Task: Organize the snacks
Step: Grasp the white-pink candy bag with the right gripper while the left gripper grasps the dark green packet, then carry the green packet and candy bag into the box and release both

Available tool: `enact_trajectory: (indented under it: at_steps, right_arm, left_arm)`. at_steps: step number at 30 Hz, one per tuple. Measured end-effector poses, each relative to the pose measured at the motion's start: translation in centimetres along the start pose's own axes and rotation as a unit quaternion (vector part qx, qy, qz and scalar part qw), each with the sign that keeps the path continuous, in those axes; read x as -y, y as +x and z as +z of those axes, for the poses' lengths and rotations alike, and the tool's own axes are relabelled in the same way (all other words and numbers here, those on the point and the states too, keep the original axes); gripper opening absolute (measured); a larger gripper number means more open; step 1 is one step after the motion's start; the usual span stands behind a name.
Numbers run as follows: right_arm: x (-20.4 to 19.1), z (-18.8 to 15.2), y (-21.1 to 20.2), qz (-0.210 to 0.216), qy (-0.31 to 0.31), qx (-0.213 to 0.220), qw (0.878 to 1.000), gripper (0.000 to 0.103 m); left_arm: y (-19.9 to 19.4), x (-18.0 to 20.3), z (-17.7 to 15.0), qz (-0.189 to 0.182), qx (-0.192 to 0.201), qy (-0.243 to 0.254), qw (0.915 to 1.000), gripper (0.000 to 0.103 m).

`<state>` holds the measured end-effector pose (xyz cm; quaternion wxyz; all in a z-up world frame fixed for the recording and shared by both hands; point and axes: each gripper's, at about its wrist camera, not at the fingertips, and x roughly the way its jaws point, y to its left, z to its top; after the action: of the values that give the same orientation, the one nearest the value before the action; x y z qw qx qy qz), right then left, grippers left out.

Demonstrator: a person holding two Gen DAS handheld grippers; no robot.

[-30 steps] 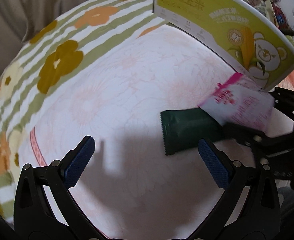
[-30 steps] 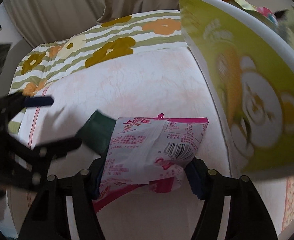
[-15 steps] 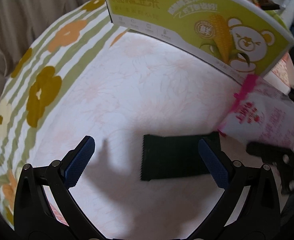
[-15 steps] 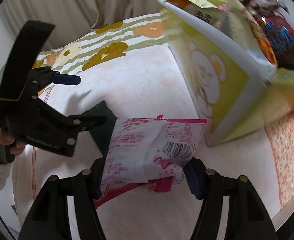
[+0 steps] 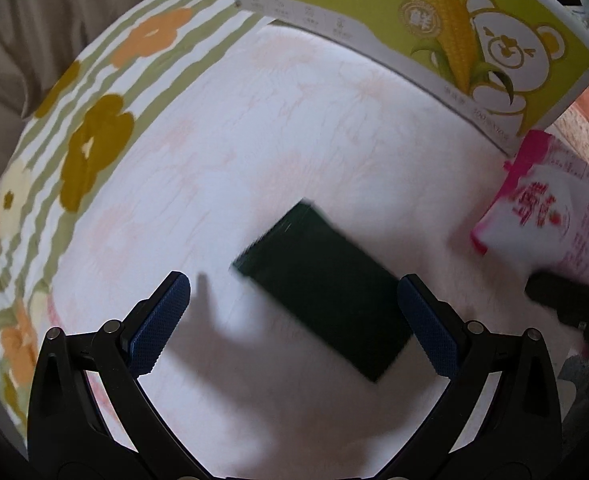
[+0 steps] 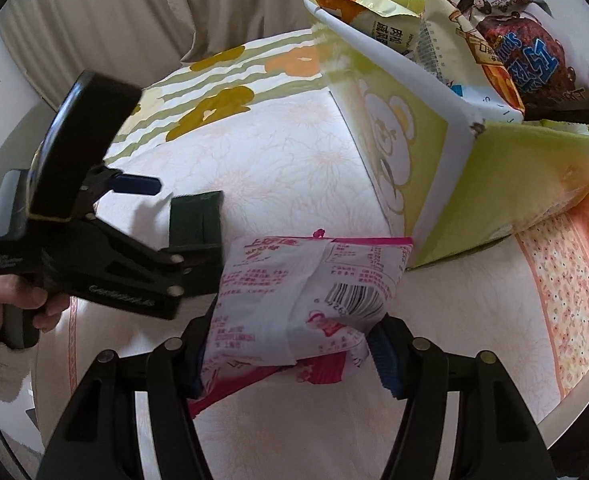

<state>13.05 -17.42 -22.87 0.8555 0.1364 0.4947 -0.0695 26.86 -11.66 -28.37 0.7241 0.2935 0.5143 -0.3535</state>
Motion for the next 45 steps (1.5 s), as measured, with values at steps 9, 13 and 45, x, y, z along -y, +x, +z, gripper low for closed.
enact_trajectory:
  at_steps: [9,13,45]
  right_arm:
    - [0.9,-0.5,0.4,0.017,-0.003,-0.002,1.0,0.059]
    - [1.3,-0.7,0.1,0.029,-0.005,-0.002,1.0,0.059]
    - [-3.1,4.5,-6.7,0.084,-0.102,0.09,0.987,0.059]
  left_arm:
    - [0.1,-0.5,-0.2,-0.017,-0.015,-0.173,0.9847,0.098]
    - [0.7,0.2,-0.4,0.002,-0.026,-0.207,0.978,0.087]
    - [-13.0,-5.2,-2.2,0.02,0.086,-0.305,0.9483,0.044]
